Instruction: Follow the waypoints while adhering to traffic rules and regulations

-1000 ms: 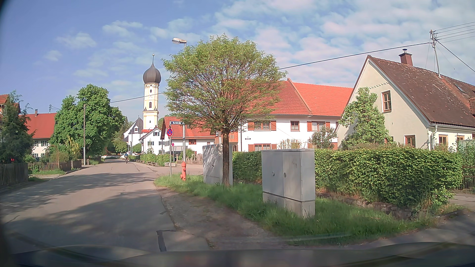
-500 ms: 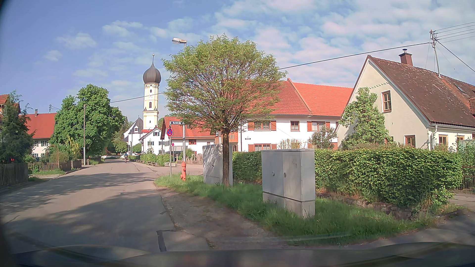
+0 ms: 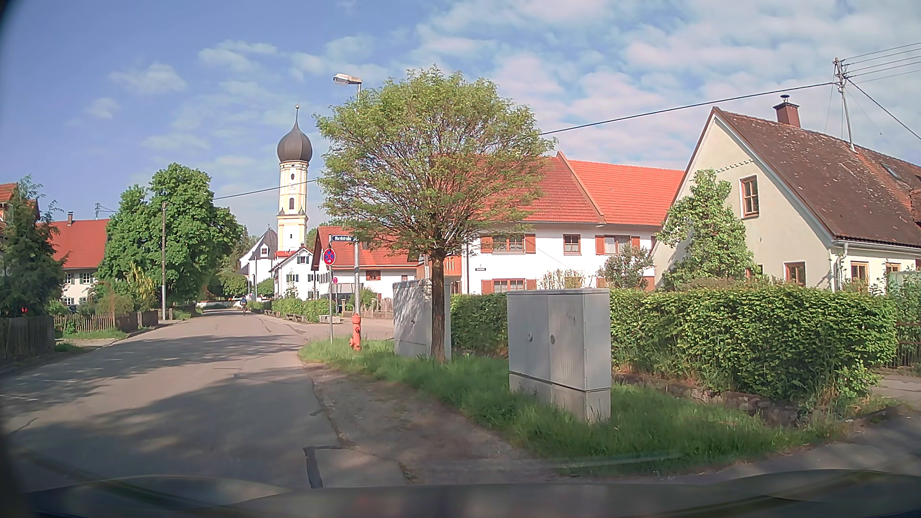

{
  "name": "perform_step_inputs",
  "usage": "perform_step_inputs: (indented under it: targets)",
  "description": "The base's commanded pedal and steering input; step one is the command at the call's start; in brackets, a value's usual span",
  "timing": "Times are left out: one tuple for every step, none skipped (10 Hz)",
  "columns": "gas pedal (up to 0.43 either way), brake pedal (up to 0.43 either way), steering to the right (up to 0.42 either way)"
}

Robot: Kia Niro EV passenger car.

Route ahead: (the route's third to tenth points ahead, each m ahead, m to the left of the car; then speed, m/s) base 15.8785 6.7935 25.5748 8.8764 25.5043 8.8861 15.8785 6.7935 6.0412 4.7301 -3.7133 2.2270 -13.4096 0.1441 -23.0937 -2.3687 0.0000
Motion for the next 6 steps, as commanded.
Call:
perform_step_inputs:
  targets:
    - [0.000, 0.232, 0.487]
    - [0.000, 0.232, 0.476]
    - [0.000, 0.232, 0.455]
    - [0.000, 0.232, 0.424]
    - [0.000, 0.232, 0.397]
    - [0.000, 0.232, 0.368]
